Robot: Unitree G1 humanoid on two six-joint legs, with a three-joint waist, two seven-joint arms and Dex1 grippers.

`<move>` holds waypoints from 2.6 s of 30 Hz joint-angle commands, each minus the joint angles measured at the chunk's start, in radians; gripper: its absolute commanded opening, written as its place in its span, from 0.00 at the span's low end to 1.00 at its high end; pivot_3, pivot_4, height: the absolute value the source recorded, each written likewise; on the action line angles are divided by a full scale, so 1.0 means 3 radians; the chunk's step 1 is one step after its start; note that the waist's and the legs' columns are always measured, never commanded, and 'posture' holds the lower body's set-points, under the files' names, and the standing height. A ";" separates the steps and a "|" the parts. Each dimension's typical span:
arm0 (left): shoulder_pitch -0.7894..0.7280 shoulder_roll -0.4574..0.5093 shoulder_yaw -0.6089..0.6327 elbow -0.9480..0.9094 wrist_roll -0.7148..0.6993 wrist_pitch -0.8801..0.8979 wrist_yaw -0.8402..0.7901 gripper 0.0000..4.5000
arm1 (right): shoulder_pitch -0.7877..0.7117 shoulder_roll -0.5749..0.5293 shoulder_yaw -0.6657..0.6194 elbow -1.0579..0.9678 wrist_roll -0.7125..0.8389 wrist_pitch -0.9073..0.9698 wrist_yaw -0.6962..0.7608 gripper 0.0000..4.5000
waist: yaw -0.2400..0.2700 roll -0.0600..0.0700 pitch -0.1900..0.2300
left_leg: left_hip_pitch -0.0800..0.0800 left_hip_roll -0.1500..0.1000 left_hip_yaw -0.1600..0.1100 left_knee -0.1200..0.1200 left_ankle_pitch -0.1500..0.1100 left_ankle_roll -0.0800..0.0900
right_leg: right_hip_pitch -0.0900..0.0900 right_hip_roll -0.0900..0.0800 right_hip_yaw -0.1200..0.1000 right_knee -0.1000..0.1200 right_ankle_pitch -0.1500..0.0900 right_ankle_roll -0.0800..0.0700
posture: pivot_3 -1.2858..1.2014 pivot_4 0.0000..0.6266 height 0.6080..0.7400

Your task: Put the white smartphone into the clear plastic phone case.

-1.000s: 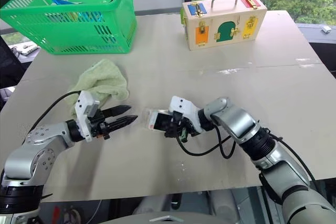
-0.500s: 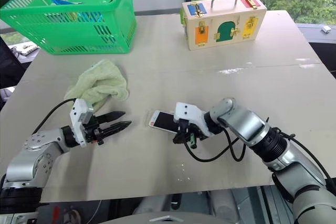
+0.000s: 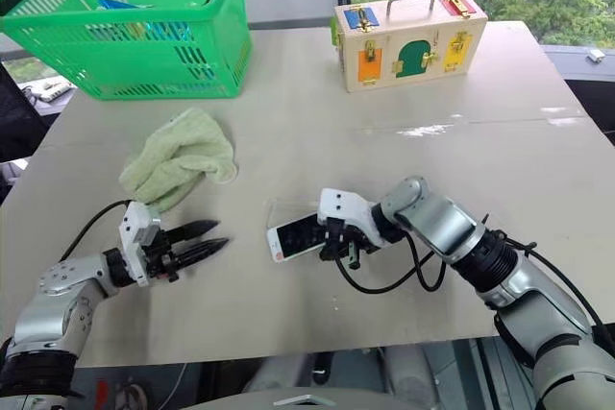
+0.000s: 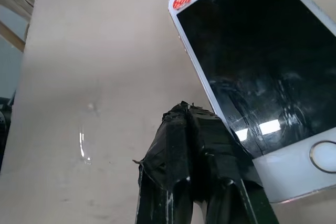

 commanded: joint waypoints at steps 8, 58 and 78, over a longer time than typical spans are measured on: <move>-0.0127 0.0016 0.0079 0.0516 0.0051 -0.0396 -0.0244 0.56 | 0.0149 0.0207 -0.0152 -0.0027 -0.0166 -0.0427 -0.0295 0.00 | -0.0014 -0.0001 -0.0001 | 0.0002 0.0000 0.0000 0.0005 0.0000 0.0000 | 0.0000 0.0000 0.0000 0.0010 0.0000 0.0000 | 0.52 0.24 1.00; 0.0793 -0.0220 0.0352 -0.1063 -0.0153 0.0013 0.0534 0.54 | -0.0977 0.0948 -0.0023 0.2410 -0.1321 -0.3199 0.0665 0.99 | -0.0085 0.0000 -0.0002 | 0.0010 0.0000 0.0008 0.0015 0.0002 -0.0005 | -0.0006 0.0007 0.0013 0.0045 0.0000 -0.0002 | 0.52 0.24 1.00; 0.0533 -0.0085 0.0354 -0.2200 -0.0477 0.1208 0.1289 0.54 | -0.0790 0.1238 -0.0245 0.2592 -0.1382 -0.2633 0.0471 0.99 | -0.0091 0.0000 -0.0002 | 0.0017 0.0029 0.0015 0.0015 0.0008 -0.0023 | -0.0007 0.0036 0.0023 0.0047 0.0010 -0.0020 | 0.52 0.24 1.00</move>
